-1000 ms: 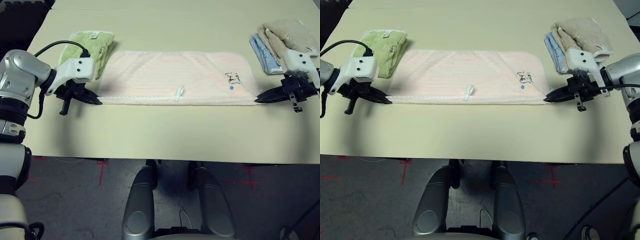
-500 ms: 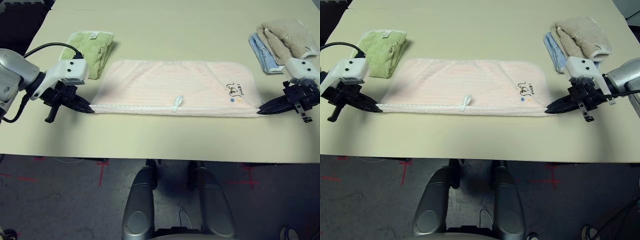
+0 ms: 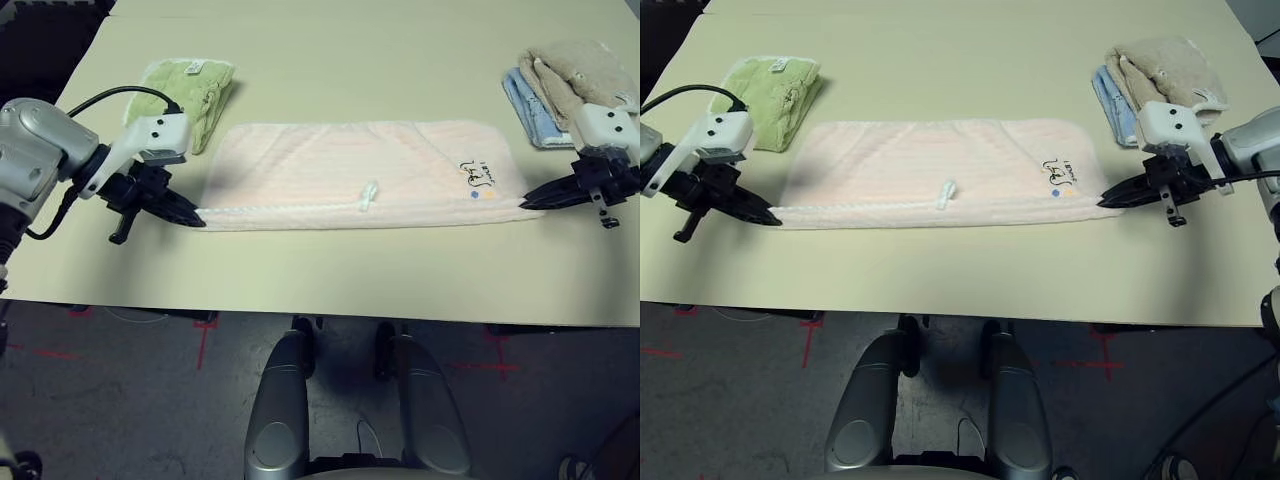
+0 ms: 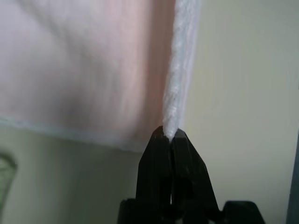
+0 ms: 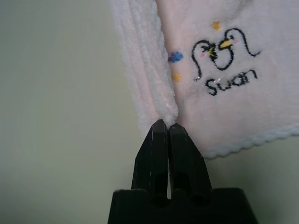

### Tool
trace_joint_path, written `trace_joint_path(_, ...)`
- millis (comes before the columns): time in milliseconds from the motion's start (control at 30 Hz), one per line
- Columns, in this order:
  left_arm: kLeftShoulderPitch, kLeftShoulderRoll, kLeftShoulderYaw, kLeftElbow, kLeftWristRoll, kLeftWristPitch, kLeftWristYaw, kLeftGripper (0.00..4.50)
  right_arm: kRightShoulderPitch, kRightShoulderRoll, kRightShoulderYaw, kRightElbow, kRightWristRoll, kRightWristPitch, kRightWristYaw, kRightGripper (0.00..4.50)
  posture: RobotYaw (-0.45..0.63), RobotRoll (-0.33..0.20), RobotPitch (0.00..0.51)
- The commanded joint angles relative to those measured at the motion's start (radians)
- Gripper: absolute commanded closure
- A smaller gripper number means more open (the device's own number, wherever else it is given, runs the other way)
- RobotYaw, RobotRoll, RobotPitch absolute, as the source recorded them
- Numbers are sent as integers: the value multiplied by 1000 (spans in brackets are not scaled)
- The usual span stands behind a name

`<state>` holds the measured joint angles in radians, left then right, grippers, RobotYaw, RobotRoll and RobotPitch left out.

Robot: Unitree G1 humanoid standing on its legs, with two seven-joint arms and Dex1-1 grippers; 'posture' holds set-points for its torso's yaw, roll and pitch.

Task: Fold the towel and set it aside.

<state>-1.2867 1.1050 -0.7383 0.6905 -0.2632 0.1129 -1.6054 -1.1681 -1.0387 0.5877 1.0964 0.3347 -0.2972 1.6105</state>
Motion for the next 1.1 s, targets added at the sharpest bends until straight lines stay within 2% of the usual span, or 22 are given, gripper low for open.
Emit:
trace_joint_path(33,-59,-37,28,124,80,-55,-9,4471,-14,-3,-46,62,-45,-5,4,4500,32,0,329)
trace_joint_path(233,-142,-143,122,320,227,-173,-6,4471,-41,21,-153,123,-146,-30,-6,4500,31,0,329)
trace_joint_path(367,-161,-179,182,388,294,-210,14,4471,-44,52,-234,132,-200,-52,-53,4500,30,0,329)
trace_joint_path(500,-176,-198,231,438,358,-244,67,4471,-53,96,-308,140,-245,-56,-172,4500,31,0,327)
trace_joint_path(567,-180,-207,256,460,381,-255,101,4471,-58,106,-302,146,-307,-66,-245,4500,34,0,327)
trace_joint_path(800,-160,-245,346,513,426,-300,250,4471,-63,144,-354,182,-390,-57,-397,4500,39,0,327)
trace_joint_path(1100,-156,-271,393,543,467,-303,297,4471,-82,188,-390,213,-468,-59,-615,4500,29,0,324)
